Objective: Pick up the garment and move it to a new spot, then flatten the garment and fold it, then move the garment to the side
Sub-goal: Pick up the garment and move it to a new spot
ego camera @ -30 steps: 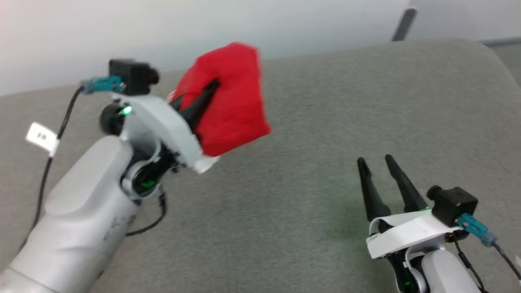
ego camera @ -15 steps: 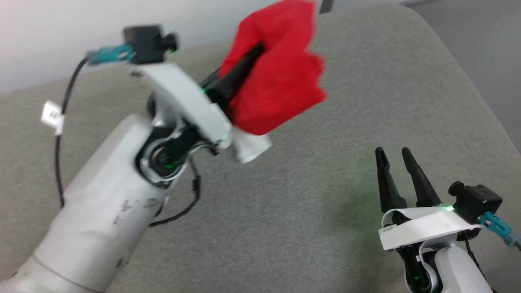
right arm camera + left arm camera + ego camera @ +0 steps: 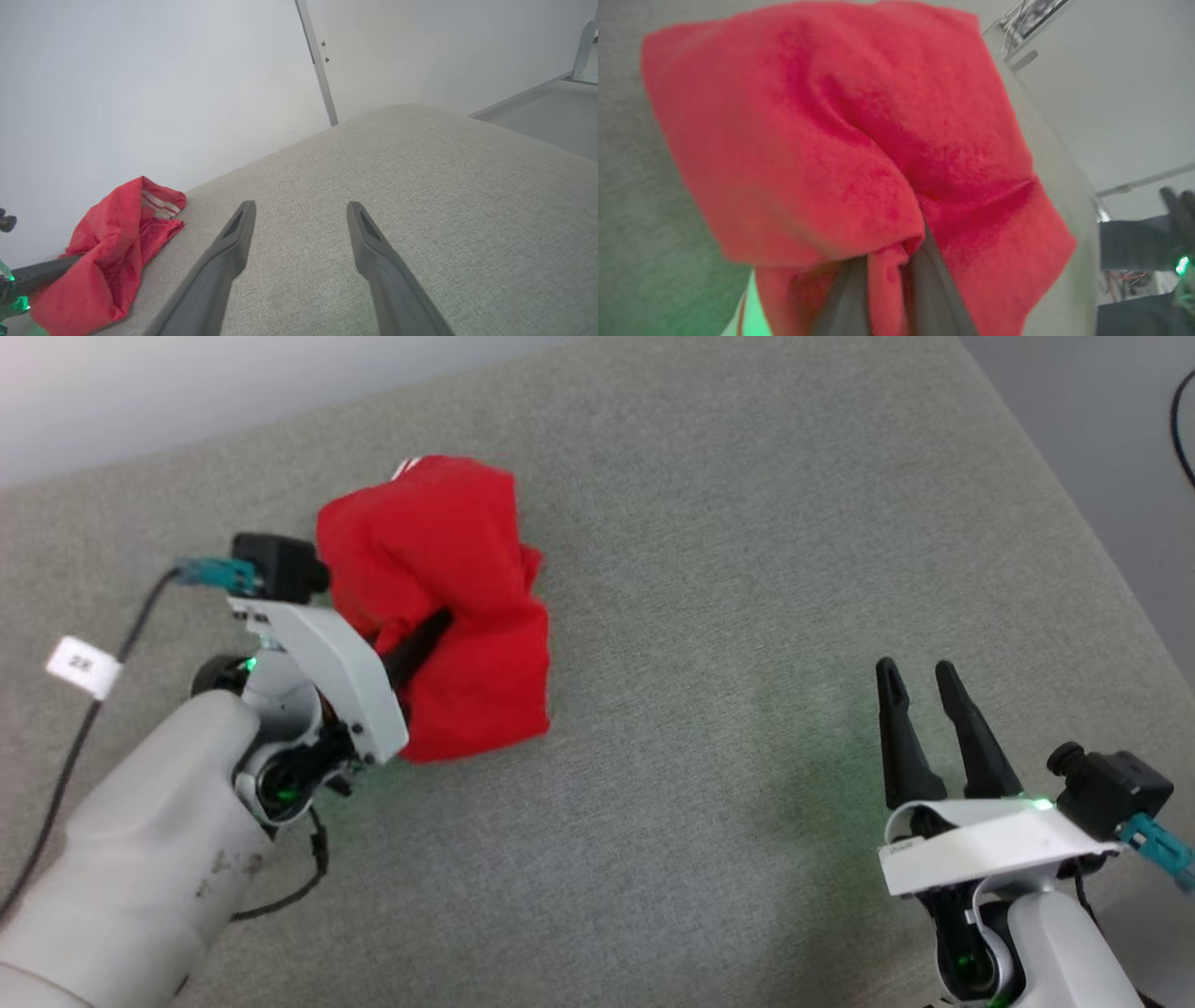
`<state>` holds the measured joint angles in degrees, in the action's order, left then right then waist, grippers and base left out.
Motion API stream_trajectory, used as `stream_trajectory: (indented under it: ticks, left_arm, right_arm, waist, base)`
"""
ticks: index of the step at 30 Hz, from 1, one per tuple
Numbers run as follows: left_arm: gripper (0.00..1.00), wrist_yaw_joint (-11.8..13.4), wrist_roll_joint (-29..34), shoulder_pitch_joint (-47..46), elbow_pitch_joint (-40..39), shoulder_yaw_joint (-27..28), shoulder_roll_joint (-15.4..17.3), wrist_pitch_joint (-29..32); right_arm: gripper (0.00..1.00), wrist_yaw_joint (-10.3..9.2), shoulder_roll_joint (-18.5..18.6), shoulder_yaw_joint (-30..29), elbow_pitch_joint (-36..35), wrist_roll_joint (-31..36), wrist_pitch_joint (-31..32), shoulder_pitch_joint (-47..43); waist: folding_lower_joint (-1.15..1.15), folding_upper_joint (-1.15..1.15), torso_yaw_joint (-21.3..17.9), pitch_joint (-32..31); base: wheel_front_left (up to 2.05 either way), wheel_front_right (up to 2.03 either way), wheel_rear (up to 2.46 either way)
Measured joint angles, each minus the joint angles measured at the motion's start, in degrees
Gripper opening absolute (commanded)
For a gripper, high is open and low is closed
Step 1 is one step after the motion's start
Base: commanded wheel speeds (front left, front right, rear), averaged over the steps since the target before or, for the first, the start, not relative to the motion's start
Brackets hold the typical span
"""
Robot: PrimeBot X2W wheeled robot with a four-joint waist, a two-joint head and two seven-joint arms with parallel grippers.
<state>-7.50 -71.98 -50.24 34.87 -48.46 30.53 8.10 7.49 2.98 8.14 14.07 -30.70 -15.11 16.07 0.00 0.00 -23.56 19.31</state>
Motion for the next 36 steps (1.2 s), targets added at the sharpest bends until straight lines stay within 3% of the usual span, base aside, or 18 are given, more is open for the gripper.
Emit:
stream_trajectory:
  ticks: [4, 14, 15, 16, 17, 18, 19, 20, 24, 36]
  left_arm:
    - [0.0, -0.14, 6.36, -3.37, 3.82, -7.11, -0.04, -0.08]
    - [0.0, -0.77, 12.52, -9.79, 10.85, -18.7, -1.33, -0.78]
    - [0.08, -0.79, 12.28, -9.87, 11.24, -19.06, -1.52, -1.49]
    - [0.37, -0.79, 12.09, -9.99, 11.59, -19.51, -1.7, -2.53]
    - [0.48, -0.79, 12.09, -10.14, 11.93, -19.96, -1.93, -3.69]
    - [0.78, -0.79, 12.03, -10.26, 12.2, -20.27, -2.26, -4.67]
    - [0.95, -0.75, 11.61, -10.29, 12.28, -20.46, -2.6, -5.6]
    - [1.0, -0.74, 11.03, -10.31, 12.34, -20.6, -2.93, -6.83]
    - [1.0, -0.7, 10.49, -10.57, 12.22, -21.57, -4.92, -12.33]
    - [1.0, -0.05, 7.67, -6.84, 11.26, -20.35, -5.76, -22.58]
  right_arm:
    - [1.0, 0.0, 0.01, 0.57, -0.47, -0.56, 0.0, 1.35]
    - [1.0, 0.0, 0.03, 1.78, -0.82, -1.0, 0.0, 1.85]
    - [1.0, 0.0, 0.02, 1.77, -0.81, -0.91, 0.0, 1.83]
    - [1.0, 0.0, 0.02, 1.69, -0.81, -0.7, 0.0, 1.82]
    - [1.0, 0.0, 0.02, 1.65, -0.77, -0.44, -0.01, 1.81]
    - [1.0, 0.0, 0.02, 1.58, -0.71, -0.23, 0.0, 1.79]
    - [1.0, 0.0, 0.02, 1.48, -0.6, 0.34, -0.01, 1.78]
    - [1.0, 0.0, 0.0, 1.31, -0.48, 0.87, 0.0, 1.76]
    - [1.0, 0.0, 0.0, 0.96, 0.43, 3.28, 0.0, 1.74]
    - [1.0, 0.0, -0.05, -0.56, 4.15, 10.91, 0.0, 0.75]
  waist:
    - [0.0, 0.0, 0.06, 1.42]
    - [0.0, 0.0, -1.19, 3.61]
    - [0.0, 0.0, -1.15, 3.59]
    - [0.0, 0.0, -1.02, 3.56]
    - [0.0, 0.0, -0.8, 3.51]
    - [0.0, 0.0, -0.53, 3.43]
    - [0.0, 0.0, -0.16, 3.31]
    - [0.0, 0.0, 0.26, 3.16]
    - [0.0, 0.0, 2.59, 2.18]
    - [0.0, 0.0, 12.64, -3.03]
  base:
    - [0.0, 0.0, 0.0]
    - [0.0, 0.0, 0.0]
    - [0.0, 0.0, 0.0]
    - [0.0, 0.0, 0.0]
    - [0.0, 0.0, 0.0]
    - [0.0, 0.0, 0.0]
    - [0.0, 0.0, 0.0]
    - [0.0, 0.0, 0.0]
    - [0.0, 0.0, 0.0]
    - [0.0, 0.0, 0.0]
